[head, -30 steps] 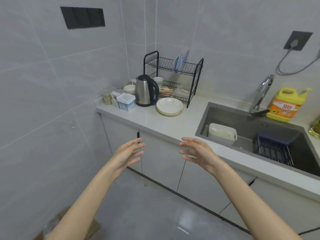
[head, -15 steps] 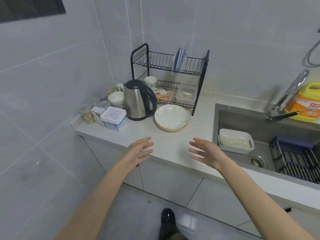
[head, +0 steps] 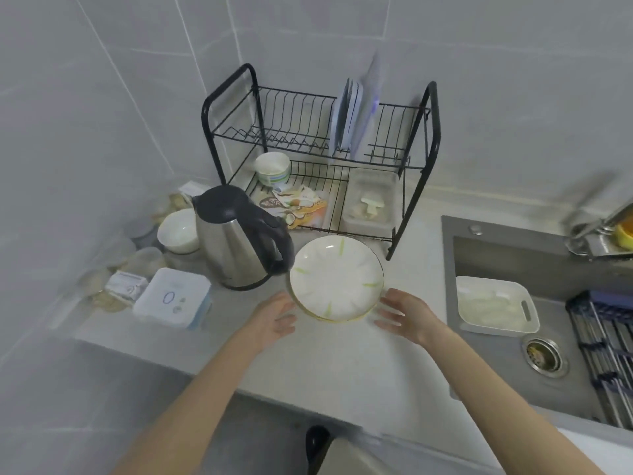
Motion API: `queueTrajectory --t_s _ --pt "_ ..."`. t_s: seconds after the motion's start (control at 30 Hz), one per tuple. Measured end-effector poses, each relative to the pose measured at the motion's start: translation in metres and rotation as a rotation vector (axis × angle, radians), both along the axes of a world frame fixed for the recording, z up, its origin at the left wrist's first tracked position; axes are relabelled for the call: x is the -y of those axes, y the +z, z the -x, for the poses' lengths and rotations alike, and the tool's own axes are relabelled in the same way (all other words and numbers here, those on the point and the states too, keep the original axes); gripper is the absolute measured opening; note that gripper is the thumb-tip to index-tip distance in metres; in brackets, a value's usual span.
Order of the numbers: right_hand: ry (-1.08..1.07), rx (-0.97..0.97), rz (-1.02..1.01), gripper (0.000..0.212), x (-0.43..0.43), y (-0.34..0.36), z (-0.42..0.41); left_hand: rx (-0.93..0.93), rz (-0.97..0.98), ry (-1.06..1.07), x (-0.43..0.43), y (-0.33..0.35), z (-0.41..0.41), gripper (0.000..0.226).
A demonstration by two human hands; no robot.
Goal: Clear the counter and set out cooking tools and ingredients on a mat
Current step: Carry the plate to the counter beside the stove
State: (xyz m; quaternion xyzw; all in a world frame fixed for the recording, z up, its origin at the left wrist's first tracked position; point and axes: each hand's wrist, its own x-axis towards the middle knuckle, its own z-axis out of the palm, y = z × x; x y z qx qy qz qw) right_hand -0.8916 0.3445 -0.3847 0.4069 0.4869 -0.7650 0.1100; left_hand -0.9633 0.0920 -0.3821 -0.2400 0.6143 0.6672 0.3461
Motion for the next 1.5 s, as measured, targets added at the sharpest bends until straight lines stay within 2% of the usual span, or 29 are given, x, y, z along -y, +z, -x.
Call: queueTrajectory --t_s 0.1,0.23,0.7,0.9,1.07,1.23,1.5 --pt "0.03 0.024 0.003 0.013 0.001 -0.012 0.023 0.047 -0.032 0.04 -0.005 -0.011 0.024 0.018" --pt "0.029 0.031 0.004 0.025 0.0 -0.021 0.035 0.048 -0.075 0.022 -0.01 -0.024 0.046 0.02" --pt "-0.022 0.009 -0.085 0.03 0.005 -0.023 0.021 -0.059 -0.162 -0.099 -0.004 -0.036 0.051 0.033" --pt "-0.066 0.019 -0.13 0.026 0.02 -0.016 -0.014 -0.025 -0.238 -0.131 0.014 -0.037 0.03 0.042" --pt "-0.141 0.0 -0.175 0.028 0.041 -0.003 -0.051 -0.067 -0.271 -0.224 0.027 -0.021 0.013 0.043" --pt "-0.232 -0.046 -0.242 0.03 0.065 0.021 -0.1 -0.135 -0.285 -0.357 0.034 0.012 -0.002 0.033" --pt "-0.523 -0.12 -0.353 0.028 0.097 0.085 -0.188 -0.234 -0.396 -0.563 0.009 0.077 -0.04 0.037"
